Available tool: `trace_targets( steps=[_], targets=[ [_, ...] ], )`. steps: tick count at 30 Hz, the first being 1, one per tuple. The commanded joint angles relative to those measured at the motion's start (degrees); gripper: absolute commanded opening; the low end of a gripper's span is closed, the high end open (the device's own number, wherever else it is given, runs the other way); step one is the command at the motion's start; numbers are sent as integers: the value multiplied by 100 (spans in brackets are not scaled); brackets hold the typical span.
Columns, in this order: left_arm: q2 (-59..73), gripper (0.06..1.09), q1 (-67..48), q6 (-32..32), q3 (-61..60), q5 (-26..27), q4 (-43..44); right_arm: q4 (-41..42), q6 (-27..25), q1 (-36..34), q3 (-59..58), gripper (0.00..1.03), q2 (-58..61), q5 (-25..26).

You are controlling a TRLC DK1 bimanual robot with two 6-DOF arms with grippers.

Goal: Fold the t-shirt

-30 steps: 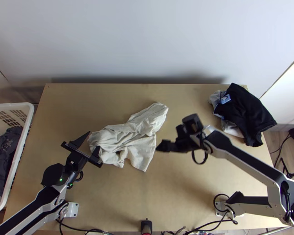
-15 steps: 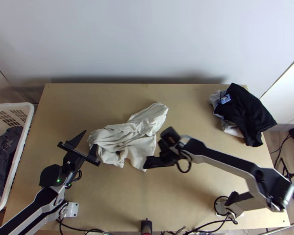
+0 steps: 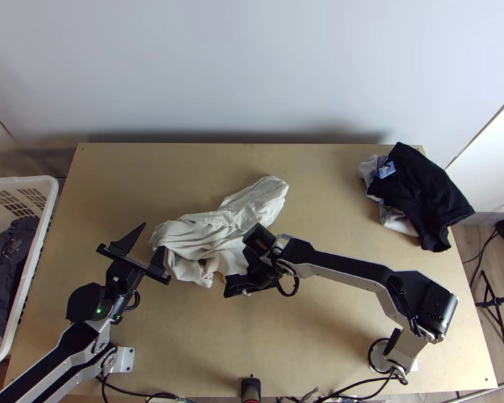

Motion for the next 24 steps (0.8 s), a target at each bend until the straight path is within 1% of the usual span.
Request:
trace_targets(
  steps=[1, 7, 12, 24],
  targets=[
    [-29, 80, 6, -5, 11, -1, 36, -7, -26, -35, -221, 97, -95, 59],
    [-20, 80, -3, -40, -15, -1, 36, -16, 18, -264, -458, 96, -587, 59],
    [41, 80, -73, -111, -6, -1, 54, -7, 18, -264, -660, 96, -781, 59],
    [-47, 80, 76, -137, -15, -9, 54, 90, -35, -202, -476, 96, -262, 59]
  ],
)
